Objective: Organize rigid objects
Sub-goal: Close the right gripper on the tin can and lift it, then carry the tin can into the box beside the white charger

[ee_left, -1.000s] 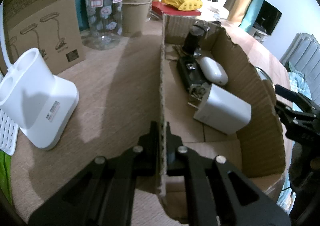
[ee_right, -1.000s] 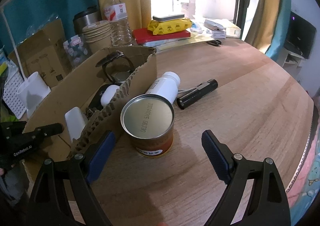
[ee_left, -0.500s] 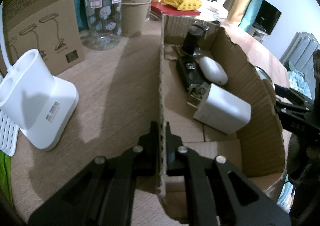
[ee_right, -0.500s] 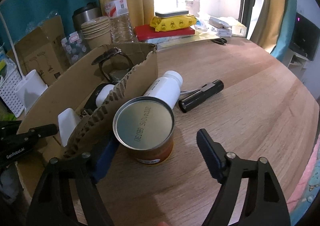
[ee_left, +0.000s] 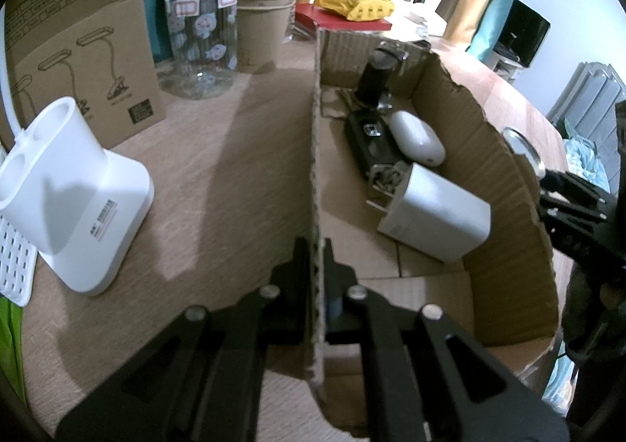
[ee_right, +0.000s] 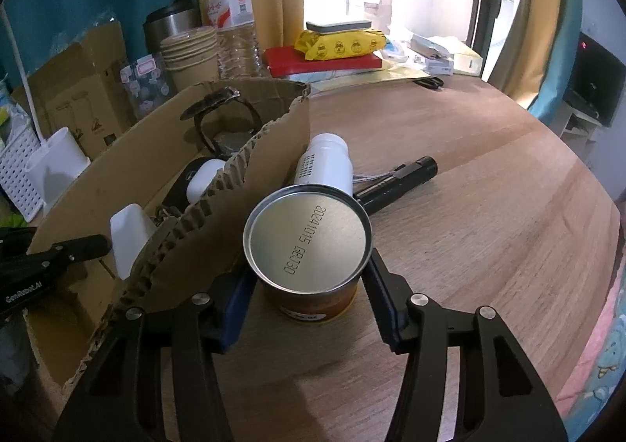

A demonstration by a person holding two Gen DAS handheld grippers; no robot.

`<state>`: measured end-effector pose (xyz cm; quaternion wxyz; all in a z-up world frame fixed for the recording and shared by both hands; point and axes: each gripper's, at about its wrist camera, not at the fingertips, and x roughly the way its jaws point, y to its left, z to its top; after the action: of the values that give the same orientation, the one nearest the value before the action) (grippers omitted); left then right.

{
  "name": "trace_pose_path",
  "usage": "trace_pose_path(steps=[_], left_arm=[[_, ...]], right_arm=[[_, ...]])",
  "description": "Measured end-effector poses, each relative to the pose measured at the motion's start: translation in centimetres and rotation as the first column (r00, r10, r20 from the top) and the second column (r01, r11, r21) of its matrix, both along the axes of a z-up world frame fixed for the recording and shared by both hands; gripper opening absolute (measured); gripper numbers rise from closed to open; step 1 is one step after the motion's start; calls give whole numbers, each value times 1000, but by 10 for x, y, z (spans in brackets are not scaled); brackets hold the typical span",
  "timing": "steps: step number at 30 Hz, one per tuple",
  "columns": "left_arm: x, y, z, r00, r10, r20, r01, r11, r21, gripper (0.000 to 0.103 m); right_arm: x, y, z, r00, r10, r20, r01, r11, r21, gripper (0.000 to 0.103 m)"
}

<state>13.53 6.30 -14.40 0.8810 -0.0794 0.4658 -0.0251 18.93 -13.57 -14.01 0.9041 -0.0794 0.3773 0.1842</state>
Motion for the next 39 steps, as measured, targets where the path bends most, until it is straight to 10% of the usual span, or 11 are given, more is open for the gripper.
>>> trace_pose_path(steps=[23,39], left_arm=[[0,0,0,1000,0,-1,0,1000,-4,5],[0,0,1,1000,0,-1,0,1000,-4,5]], right_arm=[[-53,22,80,984,115,134,-121,992,38,57],[-84,65,58,963,265,53,-268,962,55,57]])
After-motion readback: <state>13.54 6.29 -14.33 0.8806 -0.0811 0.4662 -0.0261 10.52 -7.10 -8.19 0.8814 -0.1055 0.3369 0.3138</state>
